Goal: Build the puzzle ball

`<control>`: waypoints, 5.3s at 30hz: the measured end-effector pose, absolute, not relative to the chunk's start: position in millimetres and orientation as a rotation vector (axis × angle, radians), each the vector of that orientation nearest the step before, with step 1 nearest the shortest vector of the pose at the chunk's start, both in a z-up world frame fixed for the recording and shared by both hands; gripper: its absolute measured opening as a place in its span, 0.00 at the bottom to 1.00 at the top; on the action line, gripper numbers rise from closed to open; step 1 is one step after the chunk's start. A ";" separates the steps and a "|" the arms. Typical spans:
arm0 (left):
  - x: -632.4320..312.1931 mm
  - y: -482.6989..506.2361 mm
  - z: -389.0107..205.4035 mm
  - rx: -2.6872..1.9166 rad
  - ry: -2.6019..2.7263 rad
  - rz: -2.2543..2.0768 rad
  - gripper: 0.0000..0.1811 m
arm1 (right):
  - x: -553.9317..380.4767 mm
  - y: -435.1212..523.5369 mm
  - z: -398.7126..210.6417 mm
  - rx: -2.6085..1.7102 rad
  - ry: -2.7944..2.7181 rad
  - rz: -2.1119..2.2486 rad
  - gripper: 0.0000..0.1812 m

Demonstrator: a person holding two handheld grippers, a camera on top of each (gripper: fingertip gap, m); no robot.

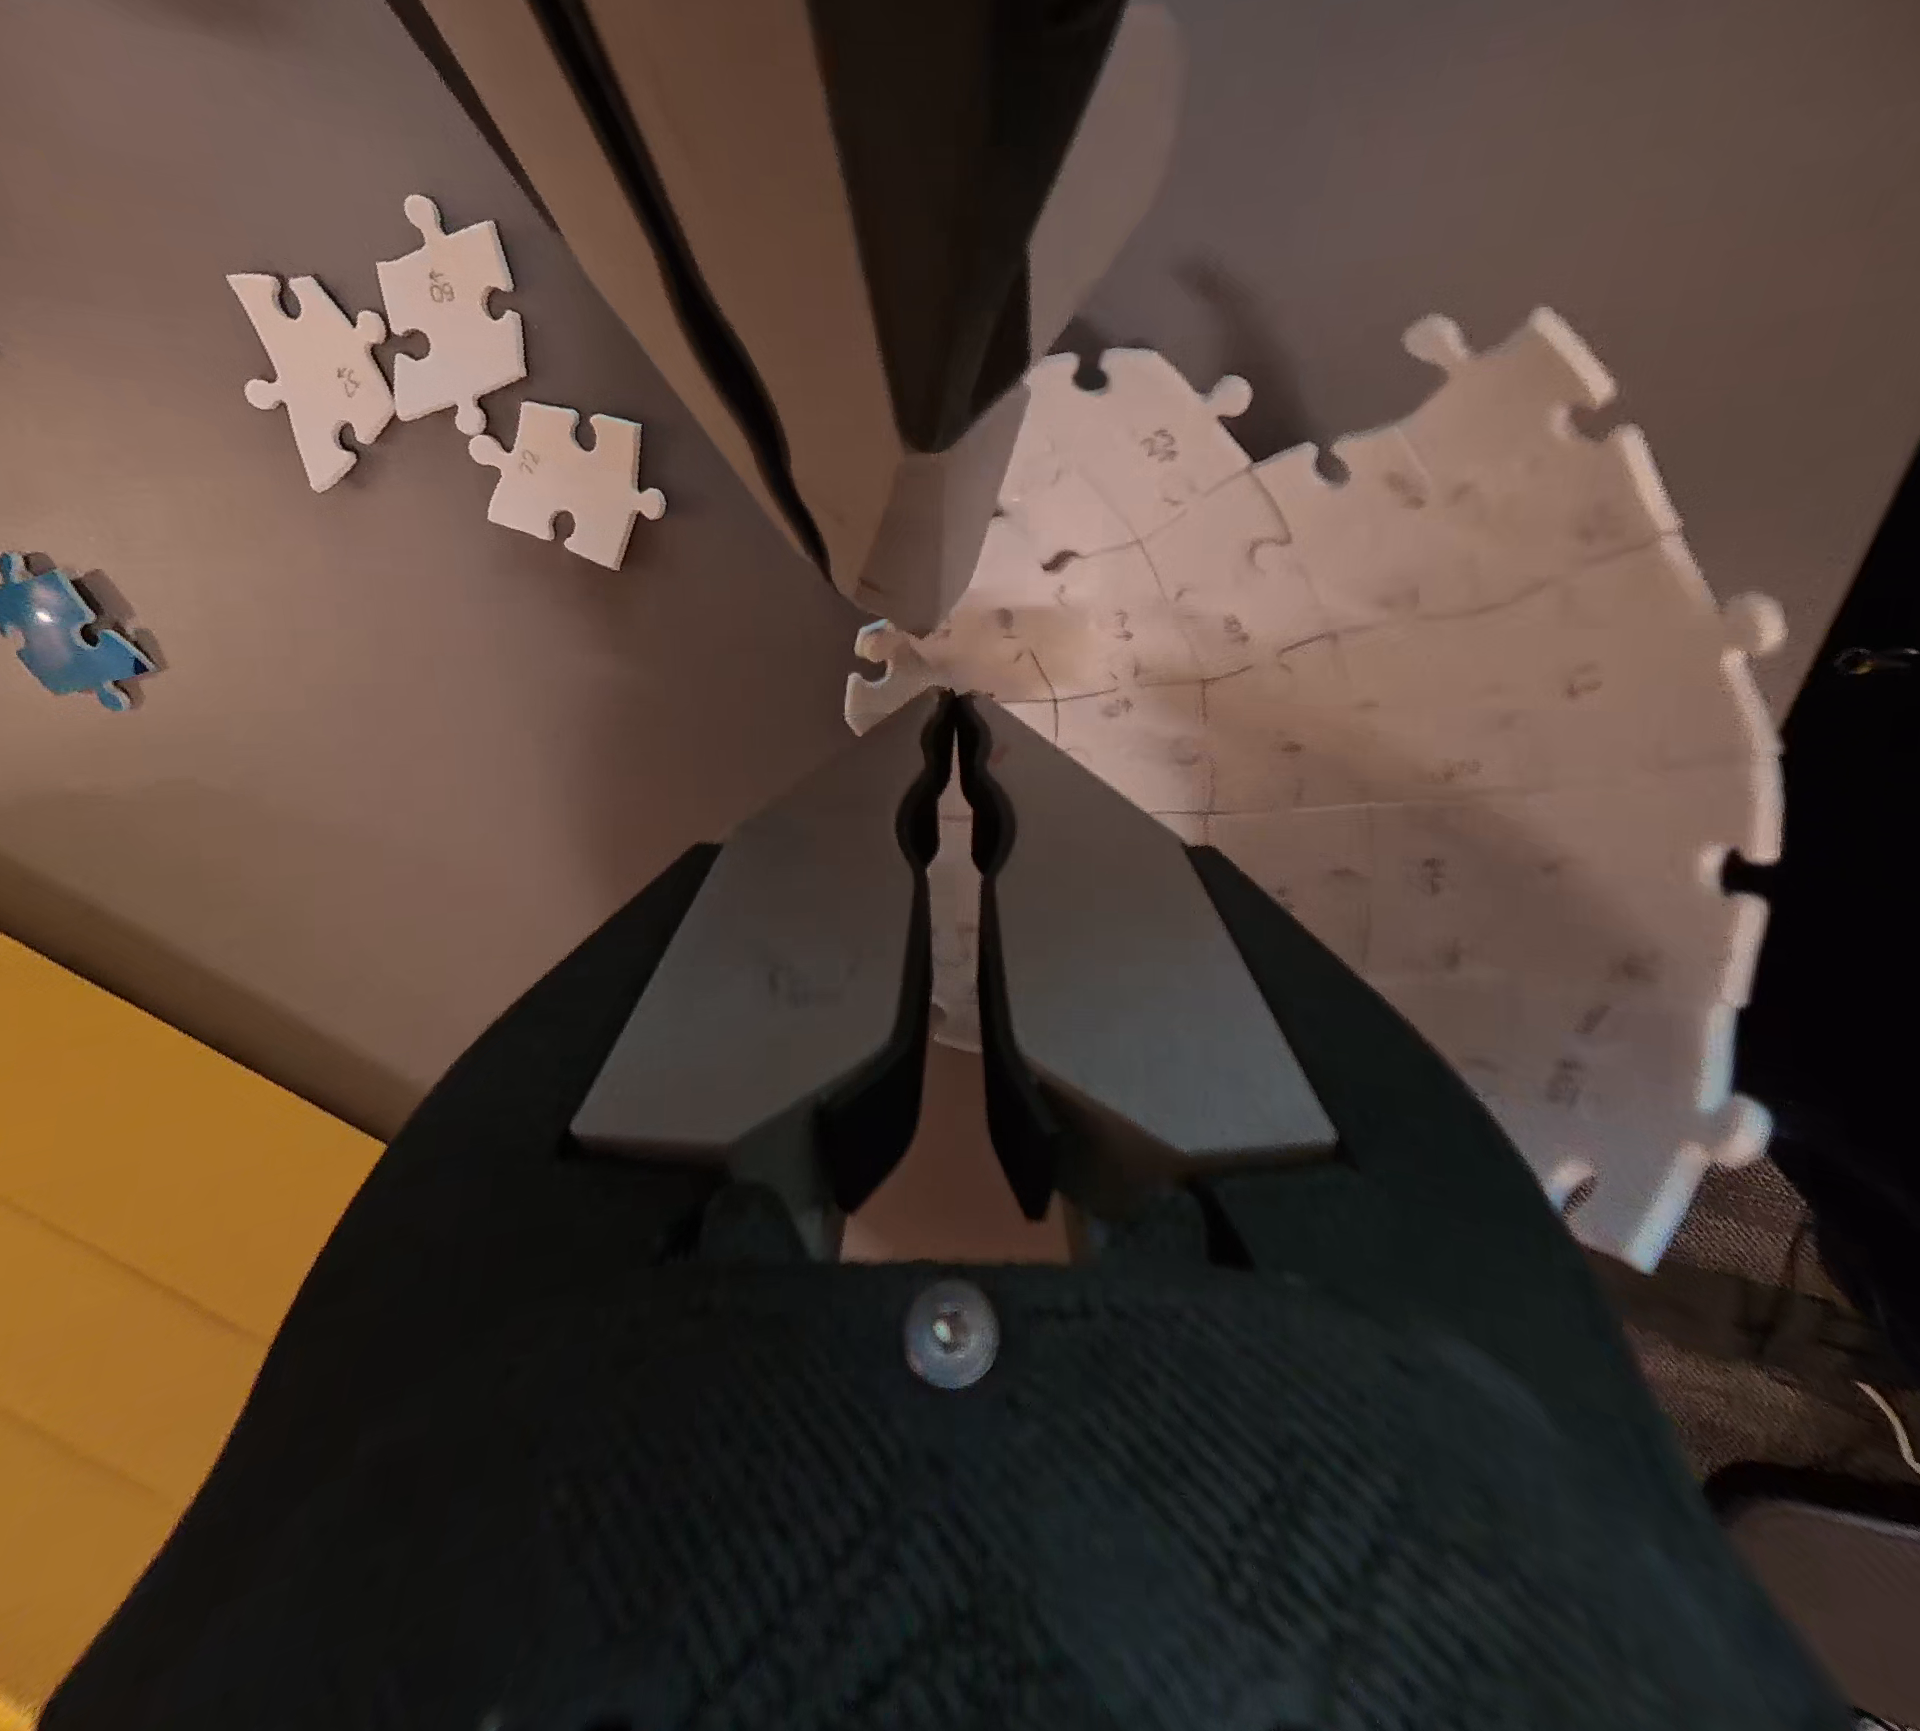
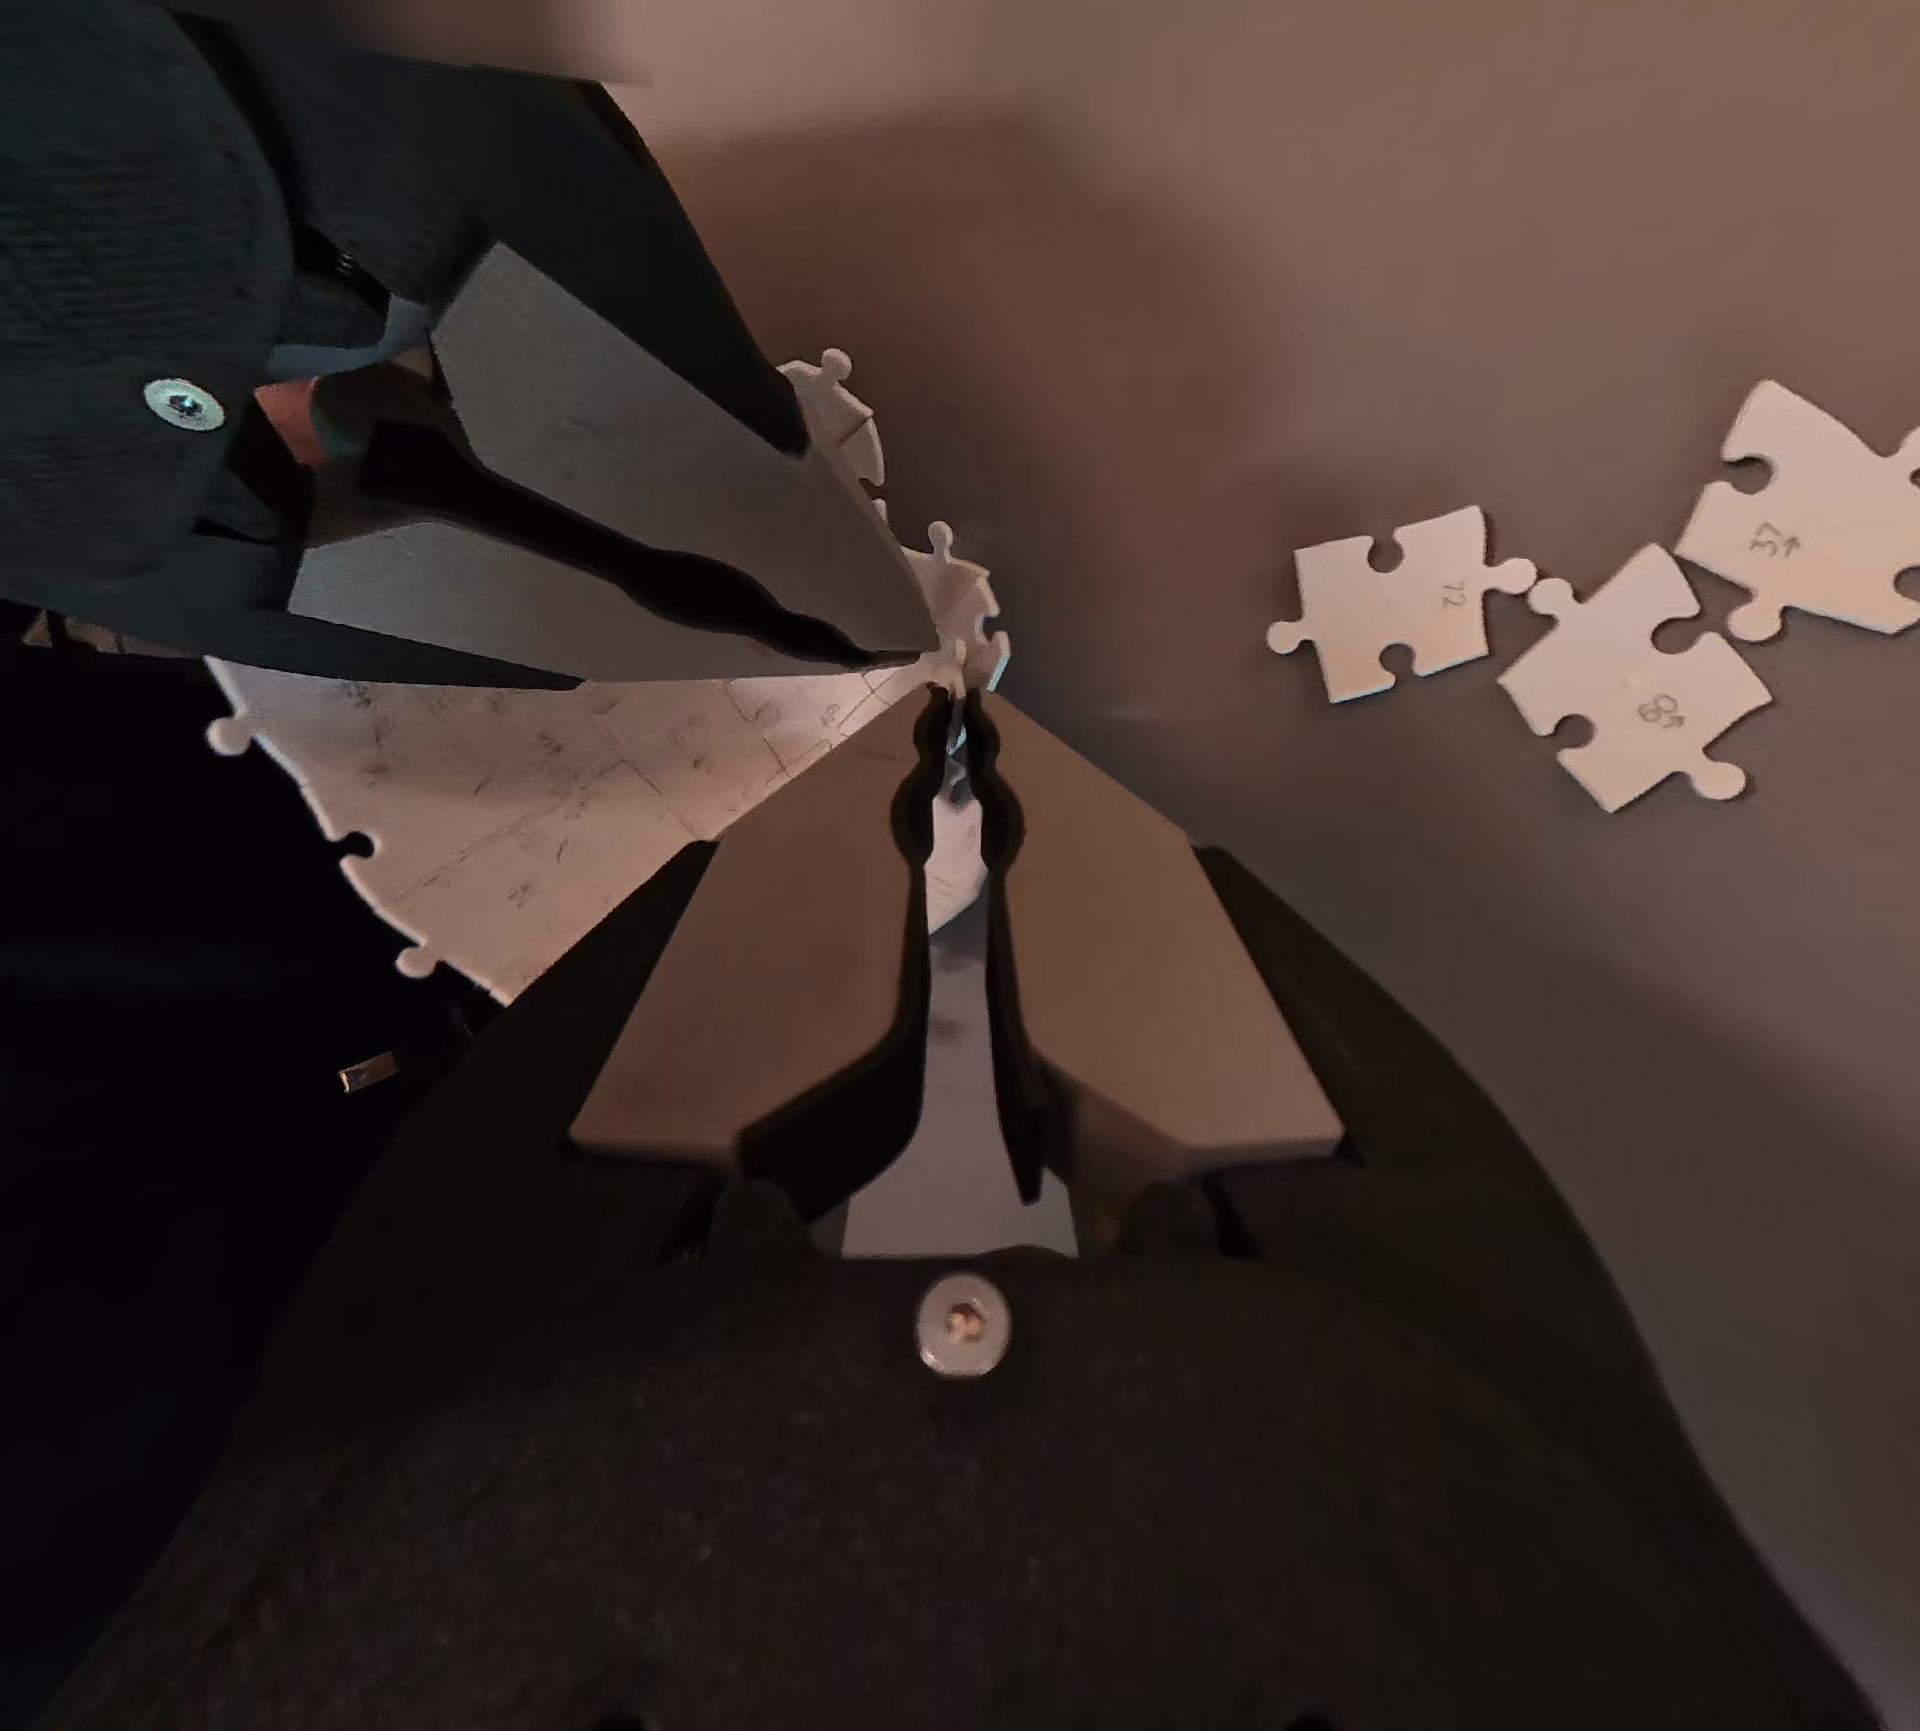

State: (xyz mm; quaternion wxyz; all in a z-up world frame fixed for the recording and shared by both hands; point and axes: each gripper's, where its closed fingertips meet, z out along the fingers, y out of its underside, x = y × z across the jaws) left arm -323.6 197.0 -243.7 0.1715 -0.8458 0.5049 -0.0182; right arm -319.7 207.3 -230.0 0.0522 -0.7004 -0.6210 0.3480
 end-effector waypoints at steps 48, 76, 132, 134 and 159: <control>-316.5 196.7 -247.0 -2.550 1.500 -0.158 0.00 | -316.4 226.1 -232.9 -2.180 -1.885 1.255 0.00; -300.9 205.4 -249.0 -2.543 1.593 -0.112 0.00 | -305.8 229.5 -232.0 -2.188 -1.818 1.328 0.00; -299.1 187.9 -248.9 -2.855 1.376 -0.199 0.00 | -291.2 209.0 -227.7 -2.127 -1.319 1.444 0.00; -298.8 184.3 -248.7 -2.863 1.383 -0.196 0.00 | -292.5 210.1 -229.4 -2.134 -1.328 1.434 0.00; -304.1 192.3 -249.2 -2.796 1.435 -0.167 0.00 | -309.6 220.1 -233.4 -2.102 -1.487 1.354 0.00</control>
